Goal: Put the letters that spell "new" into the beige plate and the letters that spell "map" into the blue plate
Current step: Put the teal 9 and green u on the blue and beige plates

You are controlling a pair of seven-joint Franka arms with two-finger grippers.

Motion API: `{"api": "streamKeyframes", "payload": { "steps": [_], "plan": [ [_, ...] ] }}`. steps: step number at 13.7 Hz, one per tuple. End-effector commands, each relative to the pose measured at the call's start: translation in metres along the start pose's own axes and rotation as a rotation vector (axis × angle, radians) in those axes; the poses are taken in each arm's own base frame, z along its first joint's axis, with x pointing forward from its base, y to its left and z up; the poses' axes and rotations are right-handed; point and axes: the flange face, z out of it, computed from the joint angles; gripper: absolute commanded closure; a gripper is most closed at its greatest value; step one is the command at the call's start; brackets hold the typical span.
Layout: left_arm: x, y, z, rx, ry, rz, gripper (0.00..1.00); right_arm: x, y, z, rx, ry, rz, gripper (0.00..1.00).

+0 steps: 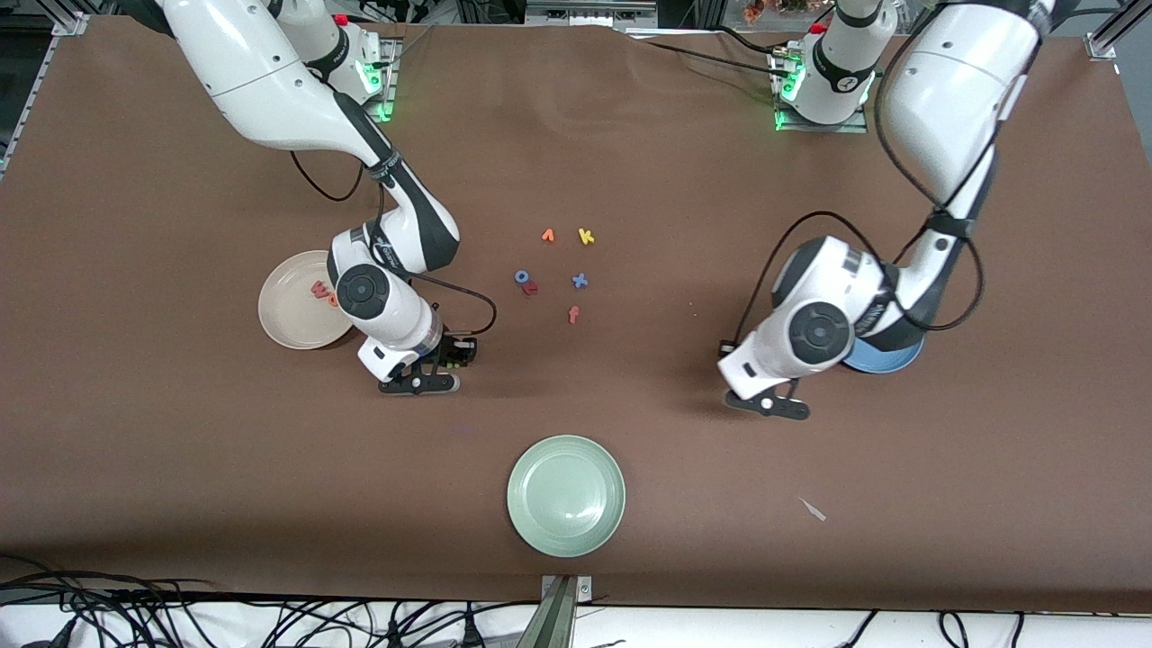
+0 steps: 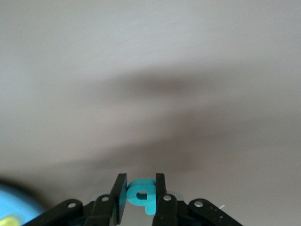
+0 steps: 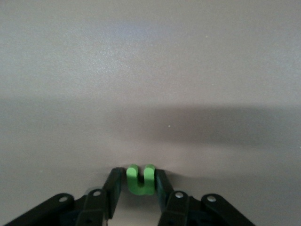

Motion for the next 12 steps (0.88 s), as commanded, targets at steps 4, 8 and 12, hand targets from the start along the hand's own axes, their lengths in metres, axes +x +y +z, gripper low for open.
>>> {"api": "streamKeyframes", "payload": {
  "steps": [4, 8, 12],
  "plan": [
    [-0.032, -0.131, 0.035, 0.083, -0.196, -0.032, 0.92, -0.01, 0.011, -0.015, -0.02, 0.008, -0.087, 0.91],
    [-0.055, -0.175, 0.063, 0.084, -0.277, -0.067, 0.78, -0.048, 0.069, -0.066, -0.067, -0.036, -0.206, 0.91],
    [-0.06, -0.191, 0.054, 0.067, -0.265, -0.094, 0.0, -0.105, 0.154, -0.119, -0.096, -0.102, -0.305, 0.9]
  ]
}}
